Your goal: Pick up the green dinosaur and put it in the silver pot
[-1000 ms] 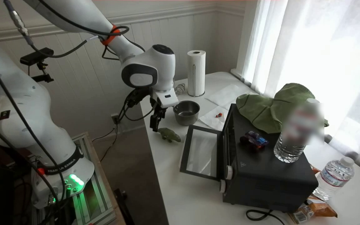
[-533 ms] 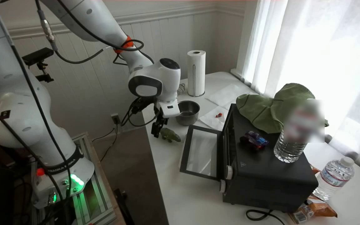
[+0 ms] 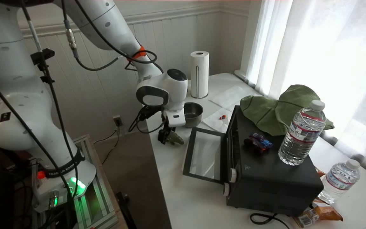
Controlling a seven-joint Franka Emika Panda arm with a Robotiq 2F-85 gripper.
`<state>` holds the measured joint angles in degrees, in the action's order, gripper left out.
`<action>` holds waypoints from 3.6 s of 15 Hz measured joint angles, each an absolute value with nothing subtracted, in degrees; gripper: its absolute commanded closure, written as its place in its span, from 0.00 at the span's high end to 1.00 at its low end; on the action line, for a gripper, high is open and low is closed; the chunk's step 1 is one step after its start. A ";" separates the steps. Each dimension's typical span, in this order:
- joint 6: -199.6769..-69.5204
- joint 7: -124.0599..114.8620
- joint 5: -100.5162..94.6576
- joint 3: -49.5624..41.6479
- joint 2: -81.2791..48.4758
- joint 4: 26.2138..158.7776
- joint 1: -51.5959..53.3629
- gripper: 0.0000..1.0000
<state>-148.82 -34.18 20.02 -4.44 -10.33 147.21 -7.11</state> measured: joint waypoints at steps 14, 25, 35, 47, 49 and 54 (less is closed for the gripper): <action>-153.25 -34.45 25.13 -3.82 -19.25 141.66 -5.05 0.66; -152.38 -38.47 25.49 -4.65 -18.39 142.57 -1.38 0.24; -138.59 -58.23 14.44 -5.67 -1.17 143.32 1.67 0.24; -145.95 -65.94 13.21 -4.93 -6.21 134.28 0.58 0.49; -145.97 -65.99 13.21 -4.93 -6.54 133.96 0.58 0.49; -146.32 -65.99 13.19 -4.94 -6.71 133.93 0.58 0.24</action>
<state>-146.32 -65.99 13.19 -4.94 -6.71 133.93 0.58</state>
